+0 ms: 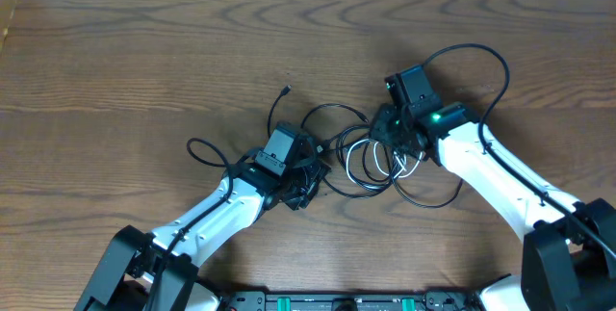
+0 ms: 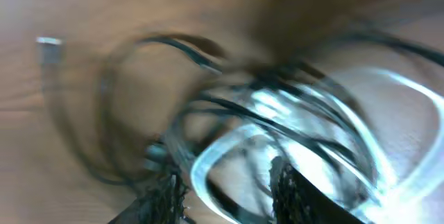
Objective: Untangle cables
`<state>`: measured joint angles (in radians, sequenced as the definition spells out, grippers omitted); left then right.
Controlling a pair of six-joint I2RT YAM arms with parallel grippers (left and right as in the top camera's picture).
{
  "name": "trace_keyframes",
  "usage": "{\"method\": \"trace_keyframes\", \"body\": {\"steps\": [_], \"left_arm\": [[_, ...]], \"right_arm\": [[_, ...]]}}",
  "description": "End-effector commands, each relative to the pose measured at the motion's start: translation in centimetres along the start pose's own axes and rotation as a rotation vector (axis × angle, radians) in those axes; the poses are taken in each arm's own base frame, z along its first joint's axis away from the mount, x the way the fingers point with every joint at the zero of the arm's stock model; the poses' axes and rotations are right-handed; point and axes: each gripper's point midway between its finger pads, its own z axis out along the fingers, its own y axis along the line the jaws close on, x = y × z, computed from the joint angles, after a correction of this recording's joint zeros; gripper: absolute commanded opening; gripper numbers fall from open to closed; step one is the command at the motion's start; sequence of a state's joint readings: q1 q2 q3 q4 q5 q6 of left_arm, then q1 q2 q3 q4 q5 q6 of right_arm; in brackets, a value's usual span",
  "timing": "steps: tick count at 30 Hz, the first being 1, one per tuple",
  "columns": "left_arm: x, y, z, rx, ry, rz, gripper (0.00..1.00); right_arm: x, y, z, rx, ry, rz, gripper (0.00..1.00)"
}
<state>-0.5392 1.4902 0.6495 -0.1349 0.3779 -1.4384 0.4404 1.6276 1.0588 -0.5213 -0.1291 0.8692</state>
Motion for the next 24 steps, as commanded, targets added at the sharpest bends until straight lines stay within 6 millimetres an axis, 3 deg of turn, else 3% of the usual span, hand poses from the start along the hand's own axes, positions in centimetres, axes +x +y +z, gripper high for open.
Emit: {"method": "trace_keyframes", "body": {"steps": [1,4,6,8,11,16,24], "left_arm": [[-0.5,-0.2,-0.2,0.003,-0.027,0.015,0.52],[-0.5,-0.2,-0.2,0.003,-0.027,0.015,0.52],[-0.5,-0.2,-0.2,0.003,-0.026,0.015,0.53],[-0.5,-0.3,-0.2,0.004,-0.026,0.015,0.6],[-0.5,-0.3,-0.2,0.004,-0.026,0.016,0.65],[-0.5,-0.3,-0.2,0.004,-0.027,0.015,0.66],[-0.5,-0.3,-0.2,0.004,-0.026,0.016,0.67]], "right_arm": [[-0.2,6.8,-1.7,-0.357,0.033,-0.269,0.35],[0.5,12.5,-5.4,-0.715,0.02,-0.534,0.36],[1.2,15.1,-8.4,-0.921,0.016,-0.654,0.4],[2.1,16.7,-11.5,-1.102,0.008,-0.775,0.44],[3.1,17.8,-14.7,-1.261,0.009,-0.887,0.45],[4.2,18.2,-17.9,-1.395,0.023,-0.986,0.41],[2.7,19.5,-23.2,-1.475,-0.036,-1.061,0.4]]}}
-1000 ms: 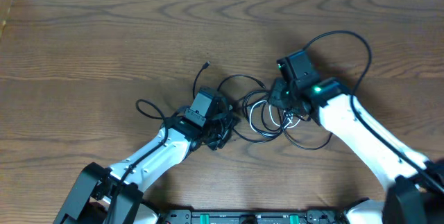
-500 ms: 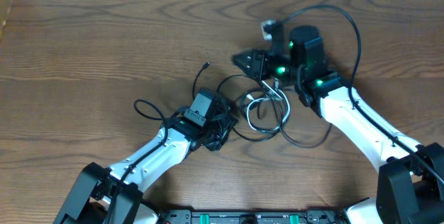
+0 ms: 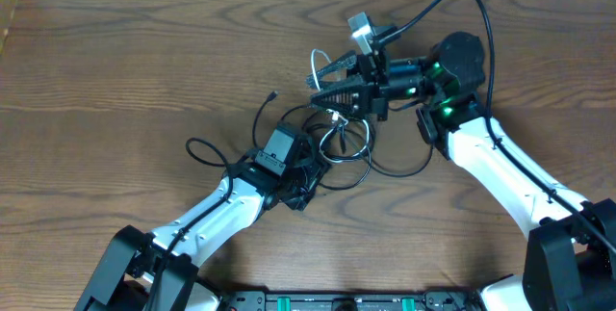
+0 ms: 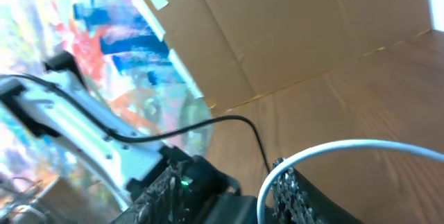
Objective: Untangle cables
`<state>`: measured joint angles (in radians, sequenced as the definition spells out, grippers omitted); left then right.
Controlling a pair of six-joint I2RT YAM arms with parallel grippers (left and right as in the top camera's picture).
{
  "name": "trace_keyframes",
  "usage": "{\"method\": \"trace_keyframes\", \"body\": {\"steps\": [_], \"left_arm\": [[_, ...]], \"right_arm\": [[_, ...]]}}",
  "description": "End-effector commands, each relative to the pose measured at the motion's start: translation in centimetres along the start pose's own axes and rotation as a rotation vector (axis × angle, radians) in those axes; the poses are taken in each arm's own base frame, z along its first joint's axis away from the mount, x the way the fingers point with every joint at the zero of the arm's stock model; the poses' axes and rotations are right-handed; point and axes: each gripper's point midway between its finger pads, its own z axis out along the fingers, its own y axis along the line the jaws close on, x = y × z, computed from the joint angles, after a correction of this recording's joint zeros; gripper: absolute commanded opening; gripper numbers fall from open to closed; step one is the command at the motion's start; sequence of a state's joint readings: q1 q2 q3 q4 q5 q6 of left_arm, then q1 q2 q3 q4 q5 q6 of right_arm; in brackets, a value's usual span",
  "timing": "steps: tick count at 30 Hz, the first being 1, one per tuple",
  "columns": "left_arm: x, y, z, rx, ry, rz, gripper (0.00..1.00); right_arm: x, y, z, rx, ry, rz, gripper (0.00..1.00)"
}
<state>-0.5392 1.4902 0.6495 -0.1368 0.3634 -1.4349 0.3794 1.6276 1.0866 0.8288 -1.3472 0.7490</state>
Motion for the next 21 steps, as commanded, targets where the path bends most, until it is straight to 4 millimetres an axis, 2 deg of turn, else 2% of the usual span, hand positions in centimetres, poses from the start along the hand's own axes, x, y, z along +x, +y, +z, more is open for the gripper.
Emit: {"method": "trace_keyframes", "body": {"steps": [1,5,7,13,14,16,18,19,21], "left_arm": [[-0.3,-0.3,-0.2,0.006,-0.012,0.013,0.67],[-0.3,-0.3,-0.2,0.006,-0.012,0.013,0.67],[-0.3,-0.3,-0.2,0.006,-0.012,0.012,0.67],[-0.3,-0.3,-0.2,0.005,-0.012,0.012,0.67],[-0.3,-0.1,-0.2,-0.002,-0.012,0.01,0.61],[-0.4,0.6,-0.2,-0.032,-0.023,0.002,0.44],[-1.5,1.9,-0.3,-0.084,-0.084,0.032,0.27],[-2.1,2.5,-0.5,-0.115,-0.119,0.045,0.2],[-3.3,4.2,-0.9,-0.189,-0.194,0.042,0.15]], "right_arm": [[-3.0,1.5,-0.9,-0.021,0.008,-0.007,0.41],[-6.7,1.2,-2.6,0.039,-0.026,-0.007,0.42],[-8.3,0.6,-3.7,0.088,-0.056,0.025,0.38],[-12.9,-0.5,-7.6,0.242,-0.14,0.015,0.36],[-13.8,-0.9,-8.7,0.288,-0.164,0.012,0.35],[-15.0,-2.2,-10.7,0.388,-0.214,0.04,0.3],[-15.5,-4.6,-13.5,0.565,-0.269,0.087,0.24],[-15.3,-5.8,-14.8,0.654,-0.279,0.104,0.22],[-14.0,-8.1,-17.5,0.864,-0.273,0.147,0.17]]}}
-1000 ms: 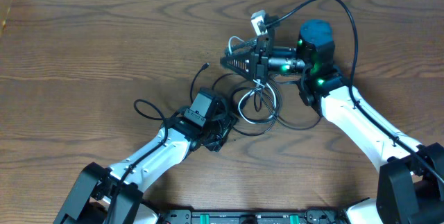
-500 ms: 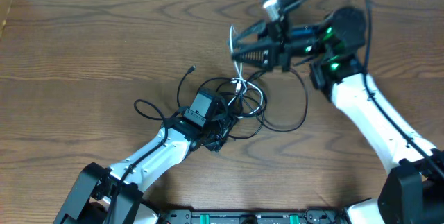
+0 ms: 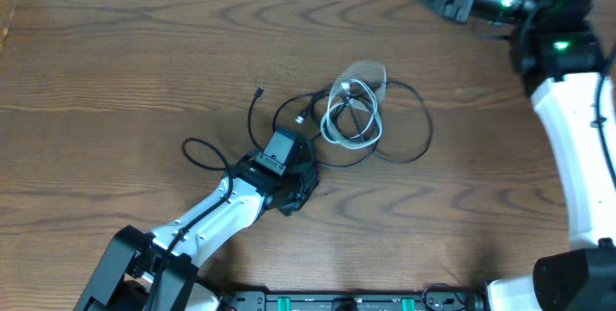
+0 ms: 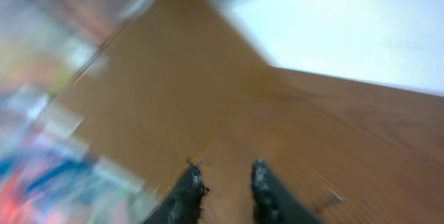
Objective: Untangle cables
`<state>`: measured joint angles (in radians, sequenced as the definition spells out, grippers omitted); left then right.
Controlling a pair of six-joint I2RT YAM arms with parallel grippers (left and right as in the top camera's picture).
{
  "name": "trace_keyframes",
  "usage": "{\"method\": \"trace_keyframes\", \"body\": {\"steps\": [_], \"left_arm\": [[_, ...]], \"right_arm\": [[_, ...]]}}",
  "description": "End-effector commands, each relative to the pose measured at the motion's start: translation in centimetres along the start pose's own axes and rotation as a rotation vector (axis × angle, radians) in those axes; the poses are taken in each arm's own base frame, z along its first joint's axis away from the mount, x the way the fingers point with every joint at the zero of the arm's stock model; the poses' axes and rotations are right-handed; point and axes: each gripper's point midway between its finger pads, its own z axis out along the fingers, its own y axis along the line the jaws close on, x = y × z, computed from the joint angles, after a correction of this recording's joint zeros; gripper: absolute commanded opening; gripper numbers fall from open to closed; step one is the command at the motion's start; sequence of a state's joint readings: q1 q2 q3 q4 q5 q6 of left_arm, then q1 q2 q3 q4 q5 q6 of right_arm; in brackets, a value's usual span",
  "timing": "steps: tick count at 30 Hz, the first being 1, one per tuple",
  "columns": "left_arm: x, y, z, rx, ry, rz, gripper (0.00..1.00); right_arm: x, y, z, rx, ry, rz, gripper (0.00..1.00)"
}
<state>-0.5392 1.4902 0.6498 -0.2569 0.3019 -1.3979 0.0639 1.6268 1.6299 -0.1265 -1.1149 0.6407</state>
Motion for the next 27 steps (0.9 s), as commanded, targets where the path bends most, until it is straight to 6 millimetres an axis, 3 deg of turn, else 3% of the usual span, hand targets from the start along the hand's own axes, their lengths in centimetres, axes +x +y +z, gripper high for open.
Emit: {"method": "trace_keyframes", "body": {"steps": [1,5,8,11,14,19,22,27], "left_arm": [[-3.1,2.3,-0.6,-0.109,-0.182,0.027,0.15],[-4.3,3.5,-1.0,-0.161,-0.254,0.025,0.17],[-4.7,3.3,-1.1,-0.156,-0.276,0.027,0.33],[-4.9,3.3,-1.2,-0.154,-0.292,0.028,0.49],[-5.1,3.3,-1.3,-0.157,-0.305,0.029,0.64],[-5.2,4.3,-1.4,-0.198,-0.308,0.038,0.85],[-6.3,5.6,-2.2,-0.266,-0.381,0.056,0.85],[-6.9,7.4,-3.0,-0.347,-0.425,0.058,0.85]], "right_arm": [[-2.3,-6.8,-3.0,0.463,-0.126,-0.099,0.14],[1.7,-13.6,-7.5,0.962,-0.034,-0.027,0.12],[5.1,-15.6,-9.2,1.162,0.08,0.005,0.17],[8.9,-16.2,-8.5,1.186,0.224,0.06,0.19],[12.9,-15.9,-6.7,1.118,0.374,0.129,0.22],[18.9,-13.3,-0.6,0.772,0.66,0.047,0.32],[21.8,-12.8,2.1,0.672,0.766,-0.001,0.43],[27.2,-13.8,5.1,0.608,0.933,-0.04,0.49]]}}
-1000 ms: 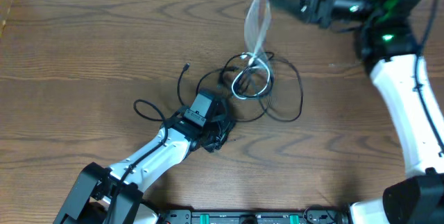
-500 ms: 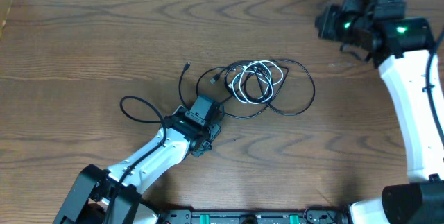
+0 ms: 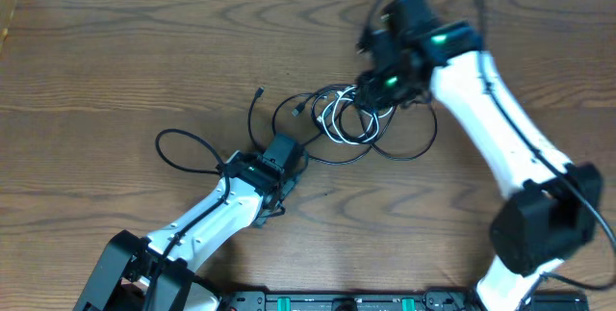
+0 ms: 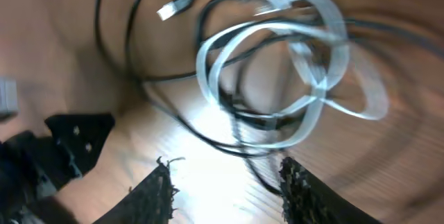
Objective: Untangle cables
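A white cable (image 3: pixel 346 118) lies coiled at mid-table, threaded through loops of black cable (image 3: pixel 414 142). My right gripper (image 3: pixel 377 90) hovers over the coil's right side. In the right wrist view this gripper (image 4: pixel 229 189) is open, with the white coil (image 4: pixel 277 57) and black strands (image 4: pixel 208 130) just ahead of its fingers and nothing between them. My left gripper (image 3: pixel 277 165) sits left of the tangle on the black cable, which runs out into a loop (image 3: pixel 178 147) on its left. It looks shut on that cable, though its fingertips are hard to see.
A loose black cable end (image 3: pixel 258 91) points toward the back, left of the tangle. A small plug (image 4: pixel 170 9) lies beside the white coil. The table's far edge runs along the top, with brown wood all around the cables.
My right gripper was high at the back right corner, away from the cables; now it is down over the tangle with its fingers wide. The left gripper has shifted slightly left and the left black loop is wider.
First my right gripper was low at the tangle's right side. Then it was raised toward the back with white cable in its fingers. Then the white coil lay on the table and the gripper was far off. Now it is back over the coil, open.
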`<state>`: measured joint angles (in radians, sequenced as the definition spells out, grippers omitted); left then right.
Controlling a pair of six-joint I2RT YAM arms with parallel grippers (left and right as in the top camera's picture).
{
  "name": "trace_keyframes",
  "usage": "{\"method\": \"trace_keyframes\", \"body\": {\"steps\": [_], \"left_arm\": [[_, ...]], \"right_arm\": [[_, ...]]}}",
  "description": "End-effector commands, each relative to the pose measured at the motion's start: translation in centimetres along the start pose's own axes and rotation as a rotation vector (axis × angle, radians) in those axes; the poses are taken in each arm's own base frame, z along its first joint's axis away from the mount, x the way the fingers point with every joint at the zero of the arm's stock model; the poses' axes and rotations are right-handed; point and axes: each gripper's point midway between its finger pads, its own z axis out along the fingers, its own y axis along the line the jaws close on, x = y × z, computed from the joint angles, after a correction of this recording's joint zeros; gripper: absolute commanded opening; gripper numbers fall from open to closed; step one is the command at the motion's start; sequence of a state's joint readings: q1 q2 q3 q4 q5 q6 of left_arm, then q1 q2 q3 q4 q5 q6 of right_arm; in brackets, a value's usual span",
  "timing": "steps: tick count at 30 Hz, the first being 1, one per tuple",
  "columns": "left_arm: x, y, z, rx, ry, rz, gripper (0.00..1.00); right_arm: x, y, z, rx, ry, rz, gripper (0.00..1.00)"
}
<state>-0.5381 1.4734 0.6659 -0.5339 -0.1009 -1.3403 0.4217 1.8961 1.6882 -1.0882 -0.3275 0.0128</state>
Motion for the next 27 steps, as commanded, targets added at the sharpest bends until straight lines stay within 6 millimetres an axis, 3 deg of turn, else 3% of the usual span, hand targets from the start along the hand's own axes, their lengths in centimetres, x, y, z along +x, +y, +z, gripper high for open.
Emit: {"method": "trace_keyframes", "body": {"steps": [1,6,12,20,23,27], "left_arm": [[-1.1,1.2,0.4,-0.049,-0.061,0.013,0.85],[-1.1,1.1,0.4,-0.049,-0.062,0.013,0.85],[-1.1,1.1,0.4,-0.048,-0.062,0.013,0.85],[-1.1,1.1,0.4,-0.048,-0.062,0.013,0.85],[-1.1,1.1,0.4,-0.048,-0.062,0.013,0.85],[-1.1,1.1,0.4,-0.049,-0.062,0.013,0.85]], "right_arm": [[0.7,1.8,3.7,-0.054,0.08,-0.12,0.49],[2.3,2.5,9.3,-0.063,0.195,-0.087,0.47],[3.0,4.3,12.9,-0.067,0.232,-0.111,0.55],[-0.7,1.8,13.9,0.273,0.037,0.038,0.5],[-1.3,1.6,14.0,0.298,0.002,0.054,0.48],[-1.3,1.5,14.4,0.298,-0.002,0.095,0.36]]}}
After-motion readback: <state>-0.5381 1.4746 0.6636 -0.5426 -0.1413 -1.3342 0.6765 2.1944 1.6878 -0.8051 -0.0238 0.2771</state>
